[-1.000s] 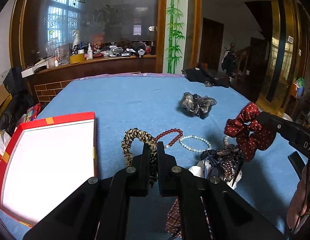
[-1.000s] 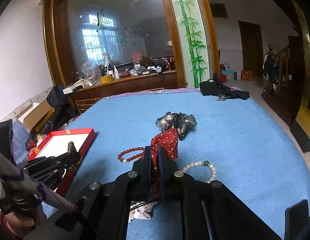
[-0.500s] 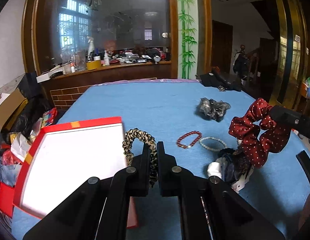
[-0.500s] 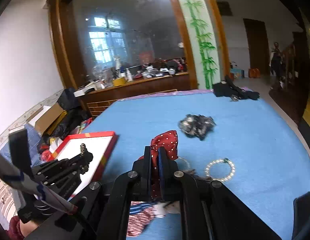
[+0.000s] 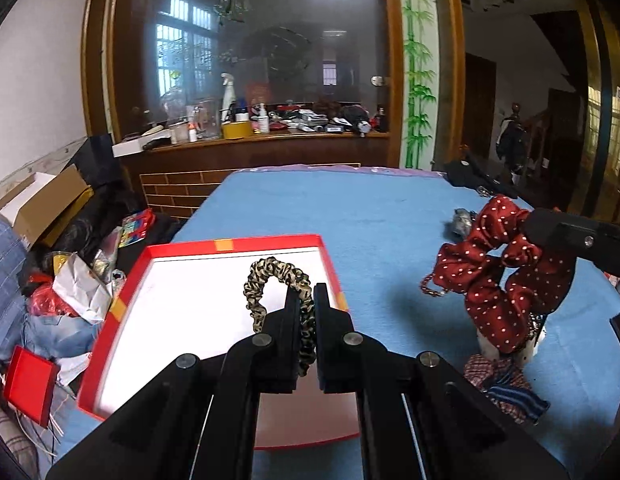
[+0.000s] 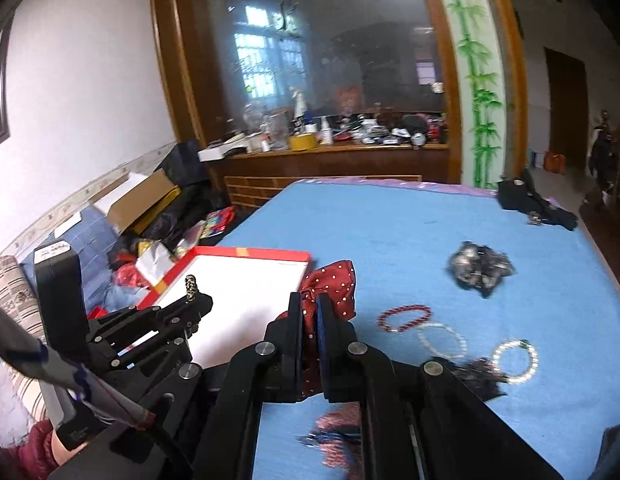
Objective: Organize jewelry
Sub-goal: 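Carry both scrunchies over the red-rimmed box and lower them inside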
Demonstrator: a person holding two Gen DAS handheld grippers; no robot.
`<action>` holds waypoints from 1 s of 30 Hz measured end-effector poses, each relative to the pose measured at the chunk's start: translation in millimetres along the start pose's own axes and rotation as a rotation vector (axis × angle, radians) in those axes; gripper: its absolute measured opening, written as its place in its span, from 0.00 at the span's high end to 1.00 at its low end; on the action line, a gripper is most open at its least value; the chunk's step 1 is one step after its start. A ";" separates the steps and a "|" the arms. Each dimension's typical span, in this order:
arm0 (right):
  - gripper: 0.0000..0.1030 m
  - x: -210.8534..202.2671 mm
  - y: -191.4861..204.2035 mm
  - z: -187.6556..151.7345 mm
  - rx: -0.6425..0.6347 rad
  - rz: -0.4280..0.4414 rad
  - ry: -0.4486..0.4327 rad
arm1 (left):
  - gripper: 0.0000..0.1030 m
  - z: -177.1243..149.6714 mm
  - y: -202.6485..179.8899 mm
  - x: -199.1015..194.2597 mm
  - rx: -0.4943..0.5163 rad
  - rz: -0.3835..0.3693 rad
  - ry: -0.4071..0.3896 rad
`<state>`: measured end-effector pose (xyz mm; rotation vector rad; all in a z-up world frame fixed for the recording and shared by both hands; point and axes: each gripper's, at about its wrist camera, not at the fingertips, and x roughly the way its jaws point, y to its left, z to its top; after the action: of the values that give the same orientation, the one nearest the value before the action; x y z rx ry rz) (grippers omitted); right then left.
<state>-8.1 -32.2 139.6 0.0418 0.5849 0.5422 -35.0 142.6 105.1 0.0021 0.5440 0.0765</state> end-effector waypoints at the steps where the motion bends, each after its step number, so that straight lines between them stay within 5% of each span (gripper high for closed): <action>1: 0.93 4.0 3.5 2.5 0.000 0.011 0.009 | 0.94 0.1 4.5 -0.5 -0.003 0.006 0.000; 17: 0.93 74.6 56.9 40.5 -0.021 0.123 0.116 | 0.94 22.2 103.8 12.2 -0.096 0.062 0.045; 30: 0.92 166.0 77.7 62.9 -0.003 0.147 0.224 | 0.94 42.3 160.2 81.8 -0.184 0.011 0.184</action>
<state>104.6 124.3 121.5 0.0215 0.8038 0.6955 45.0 309.2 102.5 -0.1831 0.7195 0.1378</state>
